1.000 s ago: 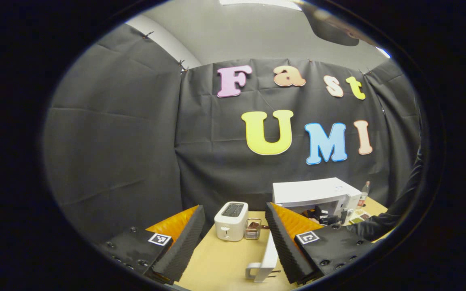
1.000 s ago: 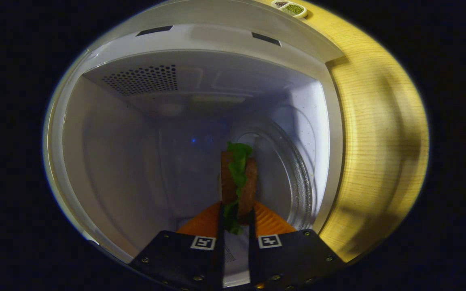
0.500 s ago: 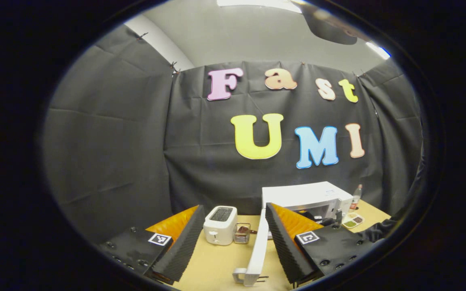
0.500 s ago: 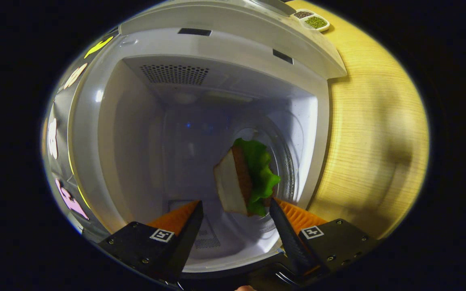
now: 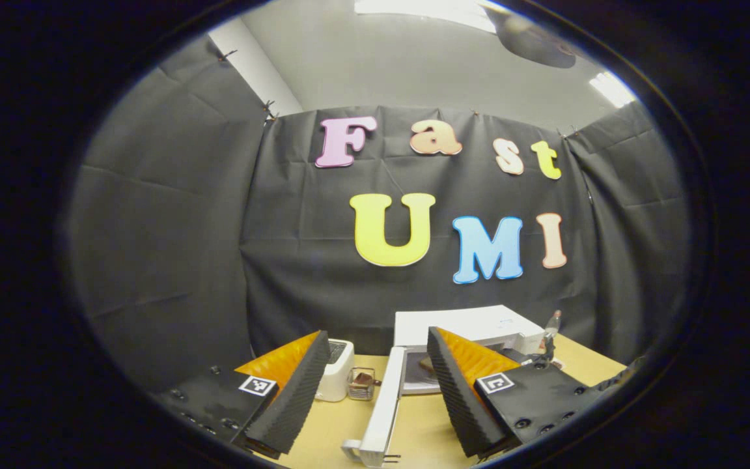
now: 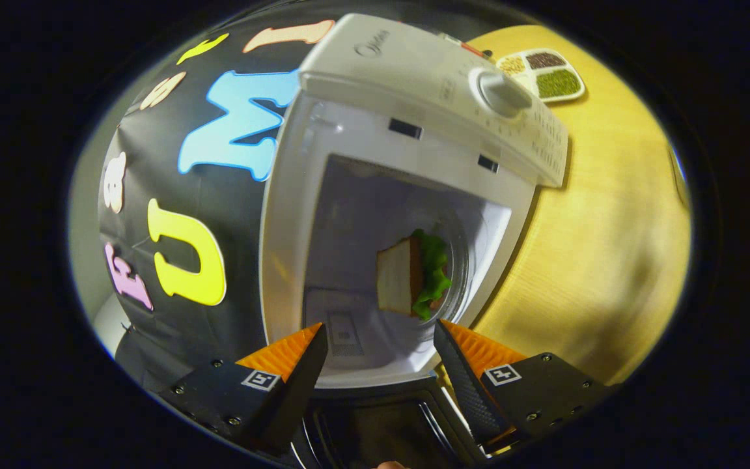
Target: Open the microwave oven with the left hand, put the food in, and close the microwave oven.
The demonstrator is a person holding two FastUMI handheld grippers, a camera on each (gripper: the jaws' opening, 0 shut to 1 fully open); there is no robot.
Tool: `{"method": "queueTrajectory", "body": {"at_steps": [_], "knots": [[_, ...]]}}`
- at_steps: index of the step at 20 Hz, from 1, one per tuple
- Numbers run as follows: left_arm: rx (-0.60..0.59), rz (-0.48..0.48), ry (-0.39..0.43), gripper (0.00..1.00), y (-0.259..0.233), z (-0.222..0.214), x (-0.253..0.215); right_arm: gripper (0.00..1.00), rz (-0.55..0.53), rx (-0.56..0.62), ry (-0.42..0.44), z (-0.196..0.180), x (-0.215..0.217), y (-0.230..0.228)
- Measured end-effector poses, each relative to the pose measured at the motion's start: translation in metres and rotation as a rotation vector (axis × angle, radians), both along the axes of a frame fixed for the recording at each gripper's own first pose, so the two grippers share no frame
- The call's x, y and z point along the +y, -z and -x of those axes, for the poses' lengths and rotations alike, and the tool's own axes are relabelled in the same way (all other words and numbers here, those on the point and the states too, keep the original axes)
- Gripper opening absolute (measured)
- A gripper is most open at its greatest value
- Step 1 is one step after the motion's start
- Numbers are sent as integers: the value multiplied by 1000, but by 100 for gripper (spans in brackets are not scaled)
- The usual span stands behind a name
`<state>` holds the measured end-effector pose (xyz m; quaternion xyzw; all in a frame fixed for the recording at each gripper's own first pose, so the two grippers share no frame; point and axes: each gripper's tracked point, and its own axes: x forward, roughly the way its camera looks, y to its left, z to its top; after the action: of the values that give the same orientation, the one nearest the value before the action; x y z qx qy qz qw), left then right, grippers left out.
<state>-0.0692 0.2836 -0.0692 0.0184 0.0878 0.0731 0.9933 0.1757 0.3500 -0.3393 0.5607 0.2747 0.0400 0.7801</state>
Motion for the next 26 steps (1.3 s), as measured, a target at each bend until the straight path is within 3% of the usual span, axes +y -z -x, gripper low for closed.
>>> {"method": "queueTrajectory", "body": {"at_steps": [3,6,9,14,17,21,26], "knots": [[-11,25,35,97,1,-12,-18,98,66,-45,-14,20,-43,-31],[-3,55,73,96,13,-26,-36,98,193,-135,-88,43,-73,-73],[1,91,112,97,19,-38,-57,98,379,-264,-167,72,-102,-125],[6,65,174,96,22,-49,-92,98,676,-395,-188,120,-150,-190],[8,54,200,96,24,-50,-110,97,888,-437,-142,144,-182,-222],[10,54,231,96,25,-46,-128,97,1076,-530,-41,166,-209,-255],[18,61,268,96,25,-34,-134,97,1119,-548,30,196,-220,-272]]}}
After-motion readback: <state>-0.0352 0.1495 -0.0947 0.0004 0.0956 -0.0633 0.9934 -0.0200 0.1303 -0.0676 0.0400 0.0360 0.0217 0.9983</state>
